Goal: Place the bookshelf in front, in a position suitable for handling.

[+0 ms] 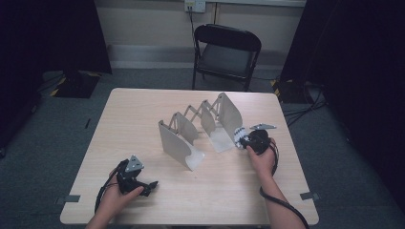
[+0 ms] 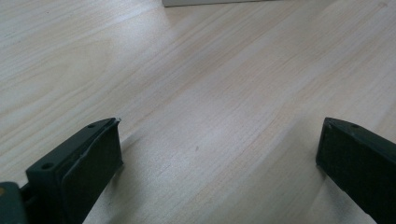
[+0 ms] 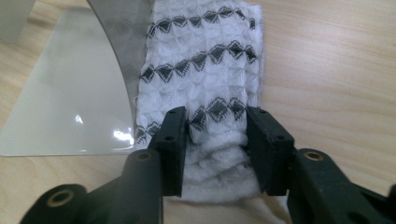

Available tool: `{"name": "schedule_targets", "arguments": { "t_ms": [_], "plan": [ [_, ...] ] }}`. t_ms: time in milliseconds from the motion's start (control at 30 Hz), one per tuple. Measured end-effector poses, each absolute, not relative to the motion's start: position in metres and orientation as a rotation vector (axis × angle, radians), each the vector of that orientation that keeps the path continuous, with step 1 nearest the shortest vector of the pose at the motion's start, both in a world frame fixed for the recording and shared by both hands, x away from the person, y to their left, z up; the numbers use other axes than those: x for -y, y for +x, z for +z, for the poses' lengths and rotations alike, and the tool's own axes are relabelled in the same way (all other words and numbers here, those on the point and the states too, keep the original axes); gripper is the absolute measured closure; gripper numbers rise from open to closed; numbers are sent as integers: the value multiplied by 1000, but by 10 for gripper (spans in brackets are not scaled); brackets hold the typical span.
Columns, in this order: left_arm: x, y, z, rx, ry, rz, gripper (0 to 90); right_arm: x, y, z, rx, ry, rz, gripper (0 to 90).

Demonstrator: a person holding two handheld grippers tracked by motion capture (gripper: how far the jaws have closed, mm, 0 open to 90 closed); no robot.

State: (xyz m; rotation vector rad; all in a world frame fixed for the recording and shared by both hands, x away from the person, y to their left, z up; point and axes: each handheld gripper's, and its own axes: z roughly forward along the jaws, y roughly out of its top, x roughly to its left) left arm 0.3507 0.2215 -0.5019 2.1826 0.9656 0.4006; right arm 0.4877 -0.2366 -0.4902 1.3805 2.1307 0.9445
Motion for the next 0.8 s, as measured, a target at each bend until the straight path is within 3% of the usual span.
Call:
{"name": "schedule_targets", "arguments": {
  "t_ms": [100, 200, 433, 467, 500, 533, 633, 700, 800],
  "plan": [
    [-222, 351, -502, -966, 2182, 401, 0, 233, 491, -490, -2142, 1374, 960, 711],
    [-222, 351, -502, -966, 2182, 400, 0, 231, 491, -490, -2135, 1384, 971, 760],
    [-222, 351, -502, -962, 2189, 401, 0, 230, 490, -488, -2143, 1389, 982, 788],
    [-222, 351, -502, -962, 2189, 401, 0, 229, 491, -488, -2147, 1383, 969, 773],
    [-222, 351, -502, -961, 2189, 401, 0, 228, 491, -487, -2131, 1398, 947, 680],
    [-222, 351, -502, -961, 2189, 401, 0, 228, 491, -487, -2131, 1398, 947, 680],
    [-222, 351, -502, -961, 2190, 401, 0, 233, 492, -487, -2074, 1443, 978, 519],
    [-222, 351, -502, -962, 2188, 401, 0, 234, 493, -486, -2064, 1445, 980, 466],
    [-222, 351, -502, -962, 2188, 401, 0, 235, 495, -485, -2050, 1467, 1016, 455]
  ]
}}
